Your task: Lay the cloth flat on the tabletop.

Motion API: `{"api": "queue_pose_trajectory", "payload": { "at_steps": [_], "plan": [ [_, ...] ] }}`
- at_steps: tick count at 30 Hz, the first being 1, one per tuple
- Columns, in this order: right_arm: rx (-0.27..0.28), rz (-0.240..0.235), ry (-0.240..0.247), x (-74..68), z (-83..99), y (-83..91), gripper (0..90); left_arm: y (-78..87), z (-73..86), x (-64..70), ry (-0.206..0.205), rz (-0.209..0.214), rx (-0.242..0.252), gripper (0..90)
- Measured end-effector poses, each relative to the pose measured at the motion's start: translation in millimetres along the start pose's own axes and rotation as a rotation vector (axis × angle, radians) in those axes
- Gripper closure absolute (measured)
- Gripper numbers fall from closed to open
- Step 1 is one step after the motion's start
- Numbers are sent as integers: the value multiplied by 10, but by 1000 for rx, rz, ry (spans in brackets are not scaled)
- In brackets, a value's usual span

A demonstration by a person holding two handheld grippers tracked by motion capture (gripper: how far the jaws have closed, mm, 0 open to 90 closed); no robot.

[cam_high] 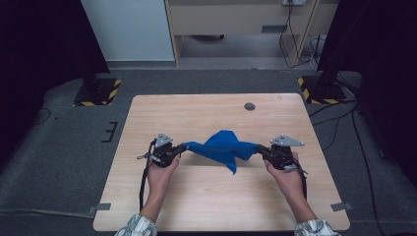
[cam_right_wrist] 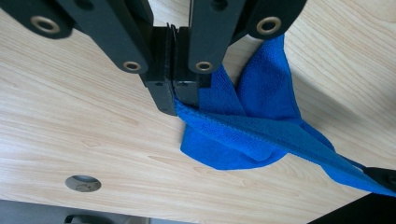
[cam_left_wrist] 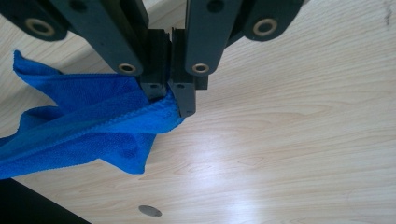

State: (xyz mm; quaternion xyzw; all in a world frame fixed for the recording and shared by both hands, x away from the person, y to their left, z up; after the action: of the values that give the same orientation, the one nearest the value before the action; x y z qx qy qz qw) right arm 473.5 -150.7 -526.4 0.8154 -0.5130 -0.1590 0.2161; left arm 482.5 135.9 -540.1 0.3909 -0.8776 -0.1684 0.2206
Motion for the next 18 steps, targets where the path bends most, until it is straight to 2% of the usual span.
{"api": "queue_pose_trajectory", "payload": {
  "at_steps": [3, 15, 18],
  "plan": [
    [6, -6, -17, 31, -19, 33, 888, 7, -31, 49, -9, 6, -1, 879],
    [52, -28, 3, 64, -206, 337, 886, 120, -229, 249, -44, 32, 15, 880],
    [52, -24, 25, 83, -242, 389, 886, 126, -255, 279, -52, 37, 11, 880]
  ]
}}
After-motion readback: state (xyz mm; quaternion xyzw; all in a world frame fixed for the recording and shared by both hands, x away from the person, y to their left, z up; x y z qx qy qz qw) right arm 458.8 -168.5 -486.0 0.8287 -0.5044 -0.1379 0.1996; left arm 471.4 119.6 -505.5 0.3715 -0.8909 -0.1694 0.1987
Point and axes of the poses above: each handheld gripper's, and its own axes: y roughly backward along the jaws, z roughly out of its underside, x roughly to its right, the point moved 10 cm from there along -y, roughly forward along the jaws, and after that the axes turned 8 degrees about z, right-handed, at the moved point
